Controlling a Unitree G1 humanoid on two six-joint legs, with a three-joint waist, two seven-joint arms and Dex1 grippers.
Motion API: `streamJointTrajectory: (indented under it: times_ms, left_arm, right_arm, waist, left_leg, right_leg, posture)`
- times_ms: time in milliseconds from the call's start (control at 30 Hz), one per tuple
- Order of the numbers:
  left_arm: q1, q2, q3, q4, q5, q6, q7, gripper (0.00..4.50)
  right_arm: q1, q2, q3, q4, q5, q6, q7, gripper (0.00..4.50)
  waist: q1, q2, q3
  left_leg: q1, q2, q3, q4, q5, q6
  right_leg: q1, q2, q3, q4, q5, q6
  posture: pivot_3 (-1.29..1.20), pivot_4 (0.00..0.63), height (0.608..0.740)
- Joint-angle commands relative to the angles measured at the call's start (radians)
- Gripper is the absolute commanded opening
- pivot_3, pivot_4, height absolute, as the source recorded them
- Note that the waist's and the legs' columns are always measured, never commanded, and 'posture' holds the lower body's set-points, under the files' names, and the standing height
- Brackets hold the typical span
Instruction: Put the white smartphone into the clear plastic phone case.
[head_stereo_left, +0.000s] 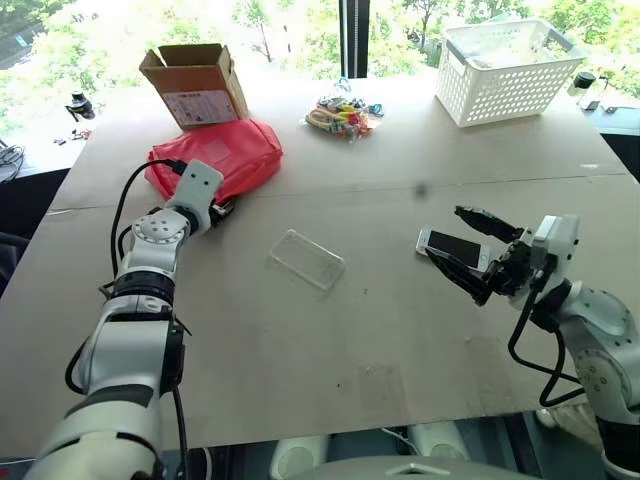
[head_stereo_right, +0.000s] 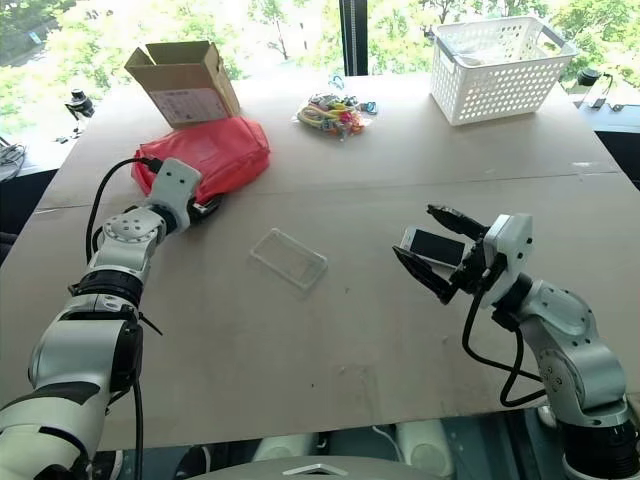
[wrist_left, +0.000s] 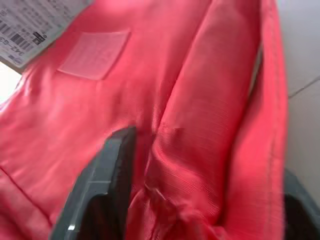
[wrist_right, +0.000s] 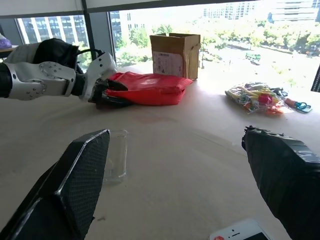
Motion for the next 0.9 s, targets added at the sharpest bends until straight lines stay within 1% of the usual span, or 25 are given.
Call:
streamJointTrajectory:
  times_ms: [33, 67, 133, 200, 333, 400, 500, 600, 667, 800, 900]
  left_arm:
    - [-0.029, 0.015, 0.018, 0.006, -0.009, -0.074, -0.003, 4.49]
    - [-0.029, 0.014, 0.031, -0.002, -0.027, -0.09, -0.02, 4.49]
    - [-0.019, 0.007, 0.064, -0.05, -0.093, -0.116, -0.119, 4.49]
    - [0.022, -0.001, 0.068, -0.148, -0.17, -0.101, -0.313, 4.49]
    - [0.173, 0.044, -0.013, -0.404, -0.259, -0.025, -0.705, 4.49]
    - [0.218, 0.065, -0.054, -0.493, -0.285, 0.023, -0.847, 4.49]
    - [0.232, 0.071, -0.124, -0.546, -0.279, 0.032, -0.996, 4.49]
    - [0.217, 0.06, -0.2, -0.522, -0.211, -0.034, -1.071, 4.49]
    - [0.194, 0.048, -0.239, -0.474, -0.169, -0.087, -1.088, 4.49]
    - [0.151, 0.025, -0.268, -0.393, -0.137, -0.131, -1.099, 4.49]
    - [0.115, 0.004, -0.279, -0.319, -0.106, -0.174, -1.074, 3.69]
  right_arm:
    - [-0.004, -0.005, -0.017, -0.025, 0.006, -0.002, -0.003, 4.5]
    - [0.0, -0.009, -0.022, -0.028, 0.007, 0.001, -0.002, 4.5]
    - [0.021, -0.021, -0.034, -0.038, 0.012, 0.007, 0.005, 4.5]
    - [0.05, -0.04, -0.049, -0.051, 0.026, 0.017, 0.02, 4.5]
    - [0.142, -0.121, -0.042, -0.057, 0.009, 0.037, 0.099, 4.5]
    - [0.187, -0.159, -0.034, -0.05, 0.006, 0.044, 0.14, 4.5]
    - [0.222, -0.193, -0.038, -0.044, 0.003, 0.043, 0.177, 4.5]
    - [0.243, -0.214, -0.043, -0.047, -0.011, 0.027, 0.209, 4.5]
    - [0.266, -0.231, -0.04, -0.048, -0.048, 0.007, 0.225, 4.5]
    - [0.285, -0.228, -0.056, -0.062, -0.053, 0.003, 0.214, 4.5]
    - [0.292, -0.223, -0.062, -0.073, -0.054, 0.004, 0.205, 4.5]
  waist:
    - [0.0, 0.0, 0.0]
    - [0.0, 0.0, 0.0]
    - [0.0, 0.0, 0.0]
    - [0.001, 0.0, 0.0]
    - [-0.004, 0.0, 0.0]
    - [-0.011, 0.0, 0.0]
    - [-0.013, 0.0, 0.0]
    - [-0.013, 0.0, -0.001]
    - [-0.011, 0.0, -0.001]
    - [-0.004, -0.001, -0.001]
    - [-0.001, 0.0, -0.002]
  left_leg:
    - [0.0, 0.0, 0.0, 0.0, -0.001, 0.002]
    - [0.0, -0.001, 0.0, 0.0, -0.001, 0.002]
    - [0.0, -0.001, 0.0, 0.0, -0.001, 0.002]
    - [0.0, -0.001, 0.0, 0.001, -0.001, 0.002]
    - [0.0, -0.001, 0.001, 0.001, 0.0, 0.0]
    - [0.0, 0.0, 0.001, 0.001, 0.0, 0.001]
    - [0.001, 0.0, 0.002, 0.001, -0.001, 0.003]
    - [0.007, 0.0, 0.001, 0.002, -0.001, 0.004]
    - [0.006, 0.0, 0.001, 0.004, -0.001, 0.004]
    - [0.005, 0.0, 0.0, 0.005, -0.001, 0.004]
    - [0.005, 0.0, 0.0, 0.005, -0.001, 0.004]
  right_leg:
    - [0.0, 0.0, 0.0, 0.0, 0.0, 0.0]
    - [0.0, 0.0, 0.0, 0.0, 0.0, 0.001]
    - [0.0, -0.001, 0.0, 0.0, 0.001, 0.001]
    - [0.0, -0.001, 0.0, 0.0, 0.001, 0.001]
    - [0.001, -0.001, 0.0, 0.0, 0.001, 0.001]
    - [0.001, -0.001, 0.002, 0.0, 0.001, 0.001]
    - [0.001, 0.0, 0.002, 0.0, 0.001, 0.001]
    - [0.009, 0.001, 0.0, 0.001, 0.001, 0.001]
    - [0.009, 0.001, 0.0, 0.001, 0.001, 0.001]
    - [0.009, 0.002, 0.0, 0.001, 0.001, 0.002]
    - [0.009, 0.002, 0.0, 0.001, 0.001, 0.002]
  posture:
    - [0.0, 0.15, 0.74]
    - [0.0, 0.15, 0.74]
    - [0.0, 0.15, 0.74]
    - [0.0, 0.15, 0.74]
    - [0.0, 0.15, 0.74]
    - [0.0, 0.15, 0.74]
    - [0.0, 0.15, 0.74]
    - [0.0, 0.15, 0.74]
    - [0.0, 0.15, 0.74]
    - [0.0, 0.15, 0.74]
    - [0.0, 0.15, 0.74]
